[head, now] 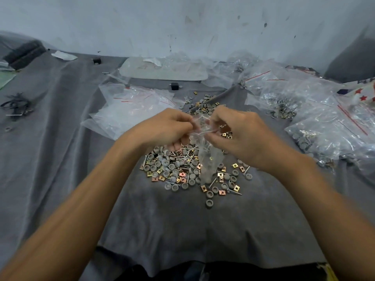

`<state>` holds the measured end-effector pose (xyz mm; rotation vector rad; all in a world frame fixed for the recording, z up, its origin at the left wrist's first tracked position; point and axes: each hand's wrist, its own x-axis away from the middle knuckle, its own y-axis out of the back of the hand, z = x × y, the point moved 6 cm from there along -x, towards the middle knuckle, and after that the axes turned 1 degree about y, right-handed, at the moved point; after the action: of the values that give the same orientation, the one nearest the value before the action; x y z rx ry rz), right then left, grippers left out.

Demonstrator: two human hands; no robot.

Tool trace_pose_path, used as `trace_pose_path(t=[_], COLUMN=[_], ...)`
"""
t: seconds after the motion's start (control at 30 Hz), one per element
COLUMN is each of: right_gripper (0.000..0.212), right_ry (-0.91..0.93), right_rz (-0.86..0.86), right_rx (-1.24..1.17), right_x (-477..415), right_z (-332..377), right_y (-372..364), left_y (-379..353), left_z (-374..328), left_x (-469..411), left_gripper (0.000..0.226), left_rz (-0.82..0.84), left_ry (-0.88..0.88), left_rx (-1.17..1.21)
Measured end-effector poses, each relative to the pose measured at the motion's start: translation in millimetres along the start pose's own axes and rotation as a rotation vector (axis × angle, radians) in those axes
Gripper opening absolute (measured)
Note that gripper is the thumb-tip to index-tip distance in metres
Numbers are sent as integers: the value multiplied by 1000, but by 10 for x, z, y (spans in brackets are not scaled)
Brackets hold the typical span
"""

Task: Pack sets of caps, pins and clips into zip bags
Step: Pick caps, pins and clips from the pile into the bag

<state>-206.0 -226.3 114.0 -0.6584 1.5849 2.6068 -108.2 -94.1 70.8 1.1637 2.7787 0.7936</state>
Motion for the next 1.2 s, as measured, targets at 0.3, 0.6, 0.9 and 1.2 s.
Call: trace_pose_path(t=[0.3,0.6,0.9,1.2], right_gripper=[50,35,32,41], right_ry=[-235,-351,-358,-365], right_rz=[-178,-37,13,28], right_rx=[-533,-205,-150,-58], right_x=[145,377,575,626], right_z=[-437,-768,-741,-750], right_y=[-73,-230,-346,-413], left_y=[-418,-1005,-899,-837], left_z=[337,667,667,651], left_x=[-57,85,94,119], left_gripper=[33,27,36,22], left_rz=[53,-28,11,-23], left_ry=[-29,-219,-300,-204], left_rx=[427,-695,-835,-979])
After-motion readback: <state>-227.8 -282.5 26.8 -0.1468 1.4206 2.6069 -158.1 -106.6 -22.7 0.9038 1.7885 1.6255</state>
